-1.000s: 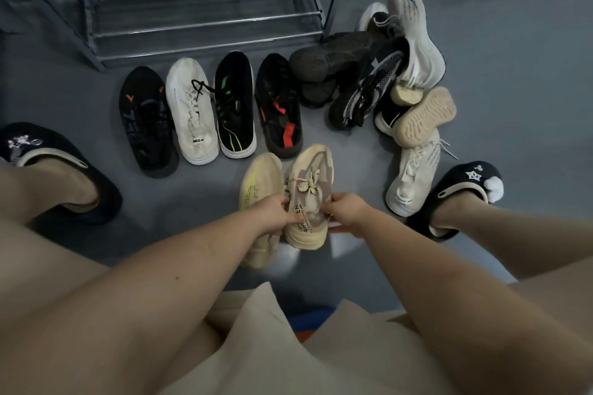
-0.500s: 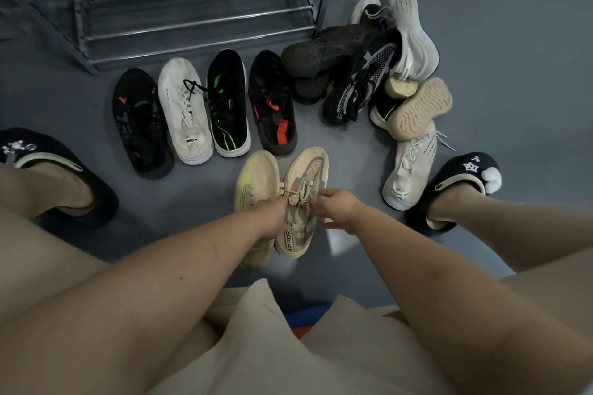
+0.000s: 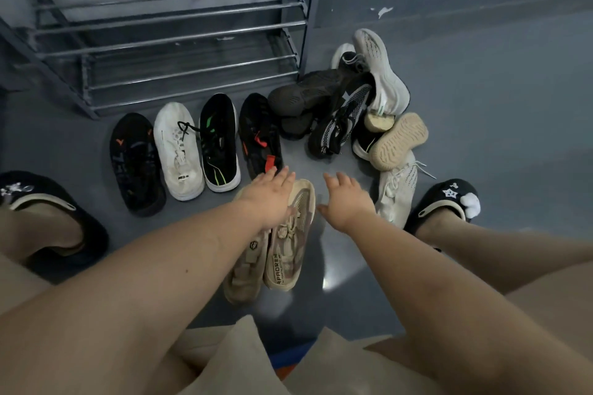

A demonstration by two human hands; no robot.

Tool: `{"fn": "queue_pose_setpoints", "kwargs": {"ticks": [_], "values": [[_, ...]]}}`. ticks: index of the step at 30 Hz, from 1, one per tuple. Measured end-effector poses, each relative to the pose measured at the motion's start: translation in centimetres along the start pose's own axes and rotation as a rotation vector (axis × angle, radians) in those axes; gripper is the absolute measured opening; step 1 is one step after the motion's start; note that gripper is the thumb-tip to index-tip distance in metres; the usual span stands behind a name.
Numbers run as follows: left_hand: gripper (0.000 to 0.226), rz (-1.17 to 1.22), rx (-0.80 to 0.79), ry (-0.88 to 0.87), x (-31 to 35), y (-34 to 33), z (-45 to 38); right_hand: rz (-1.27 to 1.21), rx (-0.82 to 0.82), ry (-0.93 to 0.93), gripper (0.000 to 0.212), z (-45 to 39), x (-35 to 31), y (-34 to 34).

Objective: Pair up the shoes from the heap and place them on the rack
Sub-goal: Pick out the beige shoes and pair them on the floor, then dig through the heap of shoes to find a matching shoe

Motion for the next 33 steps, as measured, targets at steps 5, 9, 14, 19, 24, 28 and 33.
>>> {"fn": "queue_pose_setpoints", "kwargs": {"ticks": [5,9,14,19,24,28,33], "values": [[0.078,-0.014,0.084,-0.004,1.0,5.2,-3.0,0.087,0.078,0.01,0.074,-1.7,1.7,4.7],[0.077,0.044,0.104,0.028,1.2,7.8,-5.1,0.084,0.127,-0.023,0.073,-3.6,4.2,7.8],[0.077,0.002,0.094,0.039,0.5,9.0,-8.1,0.095,0.164,-0.041,0.073,-6.6,6.5,10.9],[0.077,-0.035,0.089,0.012,0.6,11.4,-11.7,0.128,0.215,-0.036,0.071,-10.3,8.7,15.3],[0.075,-0.046,0.13,-0.032,2.1,14.8,-17.0,0.132,0.22,-0.051,0.073,-14.2,11.8,18.5],[0.065,-0.022,0.199,-0.04,4.1,16.3,-21.6,0.032,0.193,-0.145,0.074,-17.4,15.8,18.8],[0.054,0.059,0.152,-0.022,6.4,15.0,-26.3,-0.227,0.117,-0.262,0.076,-20.8,19.2,16.7]]}}
Point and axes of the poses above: each hand's wrist, its own z-axis away from the middle knuckle, its own y-axis out of the back of the hand, x = y × z, the point moved 6 cm from there along -z, towards the middle knuckle, and after that the axes turned 5 degrees about -z, right-handed, at the moved point
